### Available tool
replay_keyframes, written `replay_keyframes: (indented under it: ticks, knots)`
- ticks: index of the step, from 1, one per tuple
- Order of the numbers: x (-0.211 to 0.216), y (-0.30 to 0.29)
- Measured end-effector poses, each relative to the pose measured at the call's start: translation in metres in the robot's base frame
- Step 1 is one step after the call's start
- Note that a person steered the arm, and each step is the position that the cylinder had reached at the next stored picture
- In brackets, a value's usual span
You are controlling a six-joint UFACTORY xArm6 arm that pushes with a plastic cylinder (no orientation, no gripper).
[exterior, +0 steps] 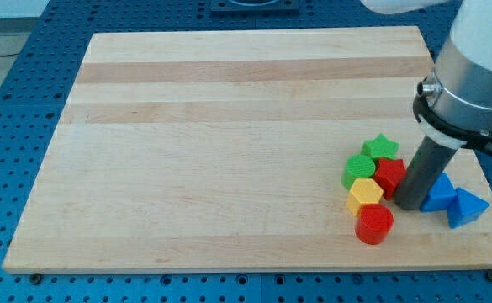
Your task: Move the red star to the top left of the board
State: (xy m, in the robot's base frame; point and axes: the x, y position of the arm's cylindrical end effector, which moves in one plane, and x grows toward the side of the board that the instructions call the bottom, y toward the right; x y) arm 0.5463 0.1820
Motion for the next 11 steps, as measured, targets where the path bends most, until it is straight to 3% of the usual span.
replay_keyframes:
  ticks: [4,6,9,11]
  knots:
    - [-0.074,-0.004]
    - [-0.109,-0.033]
    - [-0.142,-0.137]
    - [-0.195,-0.181]
